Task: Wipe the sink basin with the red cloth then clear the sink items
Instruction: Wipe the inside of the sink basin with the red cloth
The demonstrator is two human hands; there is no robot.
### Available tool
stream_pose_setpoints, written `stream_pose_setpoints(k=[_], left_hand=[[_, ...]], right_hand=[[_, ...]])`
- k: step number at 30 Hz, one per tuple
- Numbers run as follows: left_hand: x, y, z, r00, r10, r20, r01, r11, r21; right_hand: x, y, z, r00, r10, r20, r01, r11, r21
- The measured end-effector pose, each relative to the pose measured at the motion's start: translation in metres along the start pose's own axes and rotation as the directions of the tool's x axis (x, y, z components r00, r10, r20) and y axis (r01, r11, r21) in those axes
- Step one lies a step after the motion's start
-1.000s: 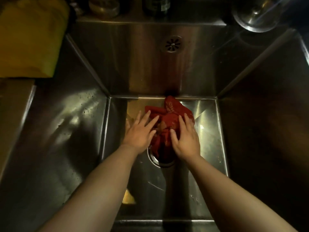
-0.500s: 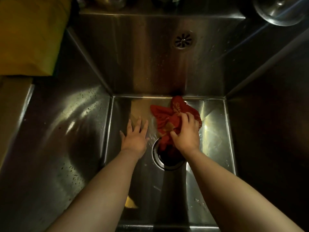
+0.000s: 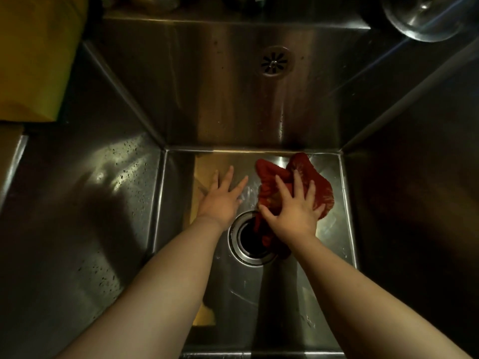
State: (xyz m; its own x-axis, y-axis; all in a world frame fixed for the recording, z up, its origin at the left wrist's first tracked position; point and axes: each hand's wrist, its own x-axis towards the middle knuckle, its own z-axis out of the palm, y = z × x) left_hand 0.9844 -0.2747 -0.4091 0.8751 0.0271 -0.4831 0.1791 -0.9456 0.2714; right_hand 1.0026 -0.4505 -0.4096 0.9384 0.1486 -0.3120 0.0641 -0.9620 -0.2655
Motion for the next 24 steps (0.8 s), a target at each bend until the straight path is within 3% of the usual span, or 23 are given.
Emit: stream_pose_setpoints(k=[8,24], left_hand=[[0.013,0.006,-0.011,0.995,-0.030,0.095,0.031,1.000,-0.004],[0.013,0.001,-0.005,0.997,-0.030,0.072,0.029,0.999,0.022]], right_hand=[[0.029,0.003,-0.006,0.998,0.049,0.046,-0.047,0.998,-0.039],[0.048,0.033,-0.023,0.999,-0.008,-0.039,0.007,1.000,-0.027]])
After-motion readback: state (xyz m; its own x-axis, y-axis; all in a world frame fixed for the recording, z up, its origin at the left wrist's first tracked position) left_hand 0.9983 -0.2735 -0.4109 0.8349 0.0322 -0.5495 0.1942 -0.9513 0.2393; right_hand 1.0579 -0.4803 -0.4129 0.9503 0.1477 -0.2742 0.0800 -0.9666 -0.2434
